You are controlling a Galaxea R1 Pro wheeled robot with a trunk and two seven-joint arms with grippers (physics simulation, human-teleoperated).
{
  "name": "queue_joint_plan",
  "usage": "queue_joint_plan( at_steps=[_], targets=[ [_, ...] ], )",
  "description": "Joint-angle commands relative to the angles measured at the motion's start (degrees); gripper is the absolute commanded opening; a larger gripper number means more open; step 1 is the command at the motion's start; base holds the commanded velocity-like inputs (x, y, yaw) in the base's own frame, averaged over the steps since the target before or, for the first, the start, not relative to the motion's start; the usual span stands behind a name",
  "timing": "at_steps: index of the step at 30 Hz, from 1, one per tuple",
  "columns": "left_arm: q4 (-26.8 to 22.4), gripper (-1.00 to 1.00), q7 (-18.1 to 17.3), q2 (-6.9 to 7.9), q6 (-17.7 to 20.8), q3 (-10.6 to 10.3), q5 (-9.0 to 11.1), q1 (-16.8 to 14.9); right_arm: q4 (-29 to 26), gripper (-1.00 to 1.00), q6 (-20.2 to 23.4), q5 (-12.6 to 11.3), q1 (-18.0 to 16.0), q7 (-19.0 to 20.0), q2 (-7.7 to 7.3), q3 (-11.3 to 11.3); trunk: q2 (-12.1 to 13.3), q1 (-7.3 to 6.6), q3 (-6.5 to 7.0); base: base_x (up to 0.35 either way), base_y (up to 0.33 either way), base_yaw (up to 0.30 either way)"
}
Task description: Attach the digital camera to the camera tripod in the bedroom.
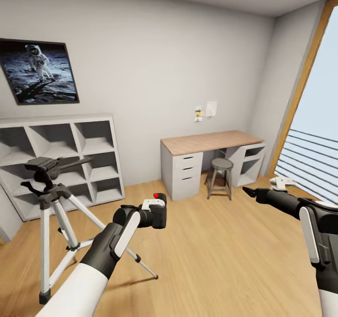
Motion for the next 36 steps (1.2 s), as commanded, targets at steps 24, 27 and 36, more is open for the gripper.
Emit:
queue_joint_plan(
  at_steps=[24, 27, 36],
  targets=[
    [-0.12, -1.0, 0.61, 0.04, 0.19, -0.11, 0.63, 0.01, -0.04, 1.0, 0.26, -0.16, -0.05, 0.76, 0.08, -0.1, -0.14, 0.07, -0.14, 0.289, -0.19, 0.269],
    [-0.12, -1.0, 0.61, 0.02, 0.19, -0.14, 0.64, 0.01, -0.04, 1.0, 0.26, -0.16, -0.05, 0.77, 0.08, -0.1, -0.14, 0.07, -0.14, 0.27, -0.223, 0.273],
    [-0.12, -1.0, 0.64, -0.01, 0.19, -0.32, 0.49, 0.01, -0.04, 1.0, 0.23, -0.25, -0.05, 0.92, 0.04, -0.1, -0.14, 0.07, -0.14, 0.246, -0.247, 0.25]
  ],
)
